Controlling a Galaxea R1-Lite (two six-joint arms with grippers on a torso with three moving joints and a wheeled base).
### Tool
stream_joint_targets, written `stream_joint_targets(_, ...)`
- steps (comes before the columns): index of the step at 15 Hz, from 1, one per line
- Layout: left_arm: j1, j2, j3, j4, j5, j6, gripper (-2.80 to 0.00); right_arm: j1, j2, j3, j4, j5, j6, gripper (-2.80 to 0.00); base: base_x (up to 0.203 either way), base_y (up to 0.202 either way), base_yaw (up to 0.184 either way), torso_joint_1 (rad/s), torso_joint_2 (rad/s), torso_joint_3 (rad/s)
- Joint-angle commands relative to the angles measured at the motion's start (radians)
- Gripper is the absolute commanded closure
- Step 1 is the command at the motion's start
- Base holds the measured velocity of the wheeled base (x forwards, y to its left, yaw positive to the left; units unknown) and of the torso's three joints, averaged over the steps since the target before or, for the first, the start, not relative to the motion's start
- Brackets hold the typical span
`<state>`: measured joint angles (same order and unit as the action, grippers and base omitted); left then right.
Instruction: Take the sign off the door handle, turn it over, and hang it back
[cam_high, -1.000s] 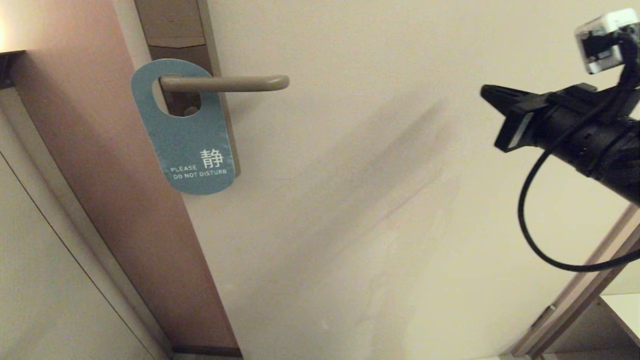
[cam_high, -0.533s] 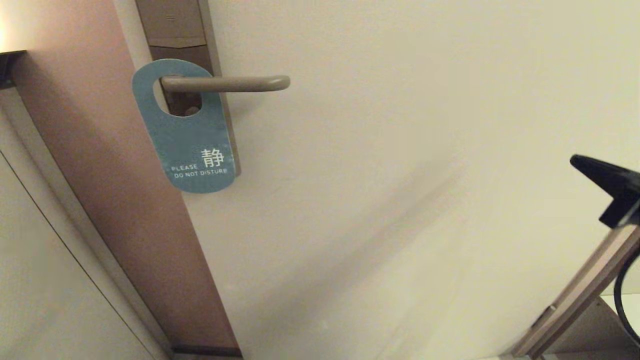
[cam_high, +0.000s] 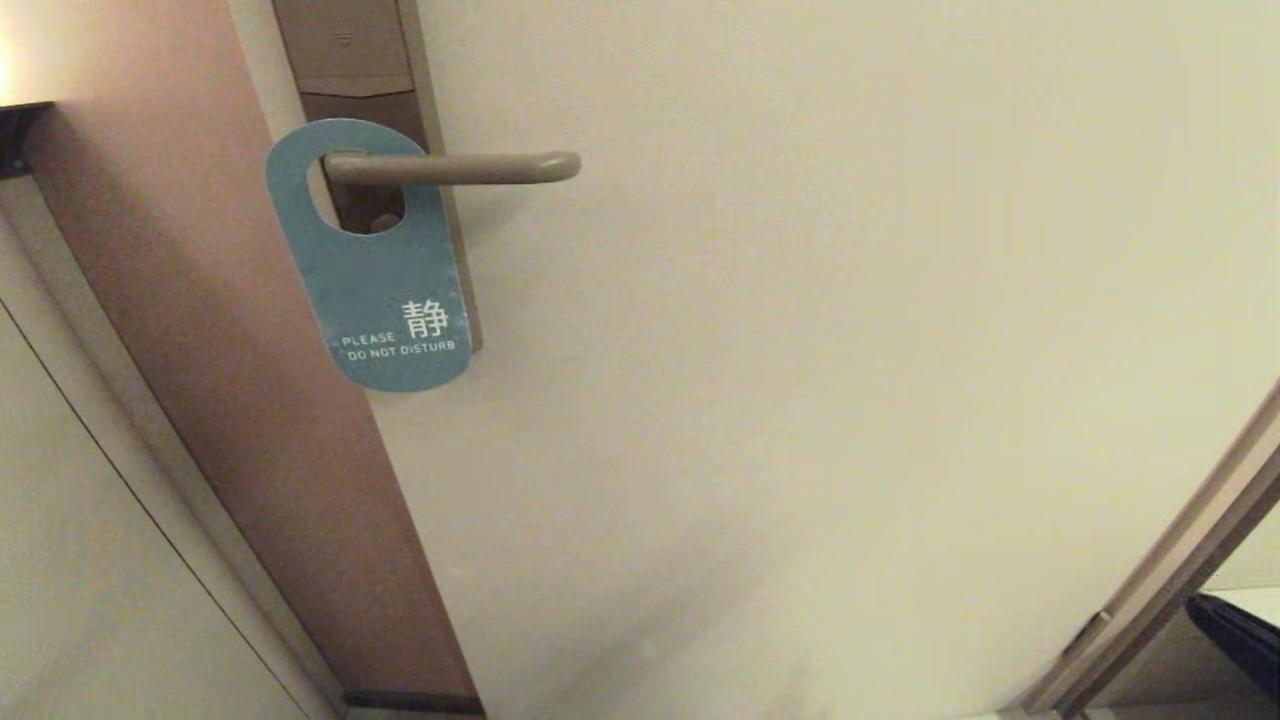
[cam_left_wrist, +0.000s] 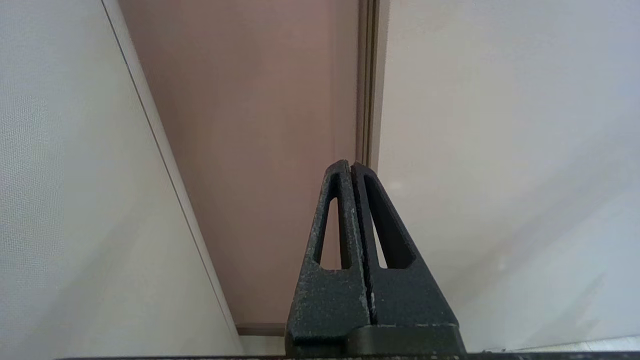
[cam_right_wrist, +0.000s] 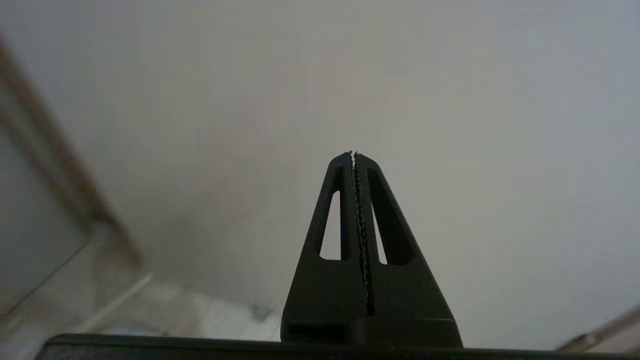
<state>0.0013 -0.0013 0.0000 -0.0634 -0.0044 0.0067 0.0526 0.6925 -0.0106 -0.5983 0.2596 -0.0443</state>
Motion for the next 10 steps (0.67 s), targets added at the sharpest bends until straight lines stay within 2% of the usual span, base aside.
stream_joint_targets(1, 0.0, 0.001, 0.0, -0.001, 0.0, 0.001, 0.0, 0.04, -0.15, 0.01, 0.091, -0.022, -0.001, 0.0, 0.0, 0.0, 0.0, 0.0, 0.0, 0.0)
stream_joint_targets(4, 0.0, 0.001, 0.0, -0.001, 0.0, -0.001, 0.0, 0.054, -0.345, 0.01, 0.349, -0.065, 0.012, 0.0, 0.0, 0.0, 0.0, 0.0, 0.0, 0.0)
stream_joint_targets(5, 0.0, 0.001, 0.0, -0.001, 0.0, 0.0, 0.0, 0.056, -0.396, 0.009, 0.398, -0.092, 0.034, 0.0, 0.0, 0.0, 0.0, 0.0, 0.0, 0.0)
stream_joint_targets(7, 0.0, 0.001, 0.0, -0.001, 0.0, -0.001, 0.0, 0.058, -0.418, 0.01, 0.49, -0.211, 0.095, 0.0, 0.0, 0.0, 0.0, 0.0, 0.0, 0.0)
stream_joint_targets(8, 0.0, 0.001, 0.0, -0.001, 0.0, 0.0, 0.0, 0.05, -0.417, 0.011, 0.534, -0.249, 0.101, 0.0, 0.0, 0.0, 0.0, 0.0, 0.0, 0.0)
stream_joint_targets(10, 0.0, 0.001, 0.0, -0.001, 0.0, 0.0, 0.0, -0.021, -0.415, 0.01, 0.543, -0.264, 0.101, 0.0, 0.0, 0.0, 0.0, 0.0, 0.0, 0.0)
